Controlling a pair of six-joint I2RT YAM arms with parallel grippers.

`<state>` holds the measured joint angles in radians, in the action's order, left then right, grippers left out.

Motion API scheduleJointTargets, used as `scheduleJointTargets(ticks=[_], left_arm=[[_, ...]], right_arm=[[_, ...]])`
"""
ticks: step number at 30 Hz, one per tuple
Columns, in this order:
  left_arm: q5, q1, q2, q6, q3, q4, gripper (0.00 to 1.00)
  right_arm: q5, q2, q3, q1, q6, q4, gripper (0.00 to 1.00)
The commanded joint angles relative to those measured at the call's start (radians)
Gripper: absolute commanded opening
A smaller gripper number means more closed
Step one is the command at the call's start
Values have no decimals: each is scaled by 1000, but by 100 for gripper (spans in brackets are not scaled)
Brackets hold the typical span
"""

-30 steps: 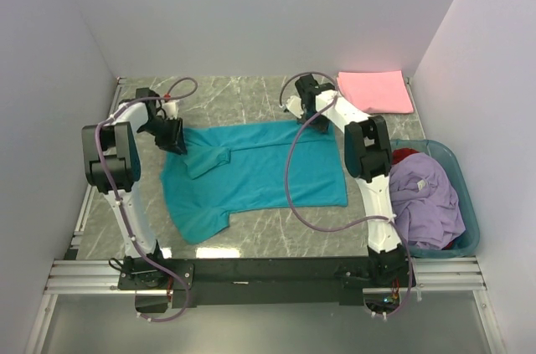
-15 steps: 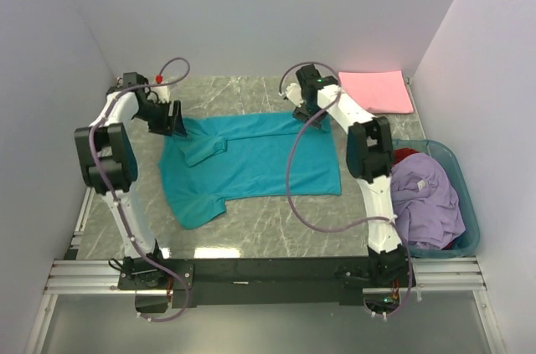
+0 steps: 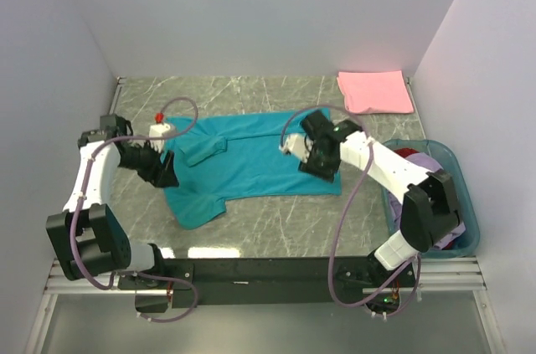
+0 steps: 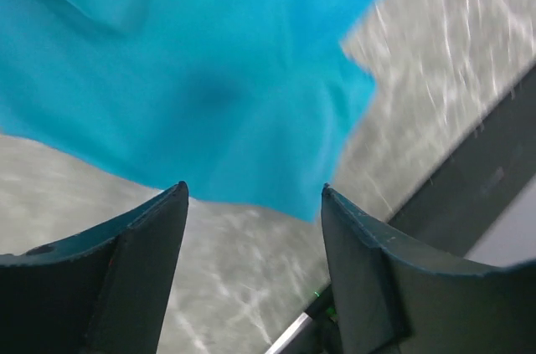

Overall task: Fold and stack the t-shirts
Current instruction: Fold the tshirt

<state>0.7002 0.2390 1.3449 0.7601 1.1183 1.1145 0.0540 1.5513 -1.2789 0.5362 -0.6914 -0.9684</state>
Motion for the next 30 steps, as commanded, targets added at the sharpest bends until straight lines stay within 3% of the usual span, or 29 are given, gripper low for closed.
scheduleJointTargets(ticks=[1,5,13,24,30], left_arm=[[10,3,-82,120,-90,12,67],[7,3,-112,163,-147,7,62],[-96,3,-142,176,-259,-87,60],[-162,5,-144,219,-290,-122,58],[-194,2,-133,298,-317,-143,54]], right_arm=[[-13,-11,128,28,67,45,52],[29,7,211,47,67,150,45],[9,52,283,48,84,220,43],[75,125,363,53,69,327,36],[96,122,378,50,69,349,18]])
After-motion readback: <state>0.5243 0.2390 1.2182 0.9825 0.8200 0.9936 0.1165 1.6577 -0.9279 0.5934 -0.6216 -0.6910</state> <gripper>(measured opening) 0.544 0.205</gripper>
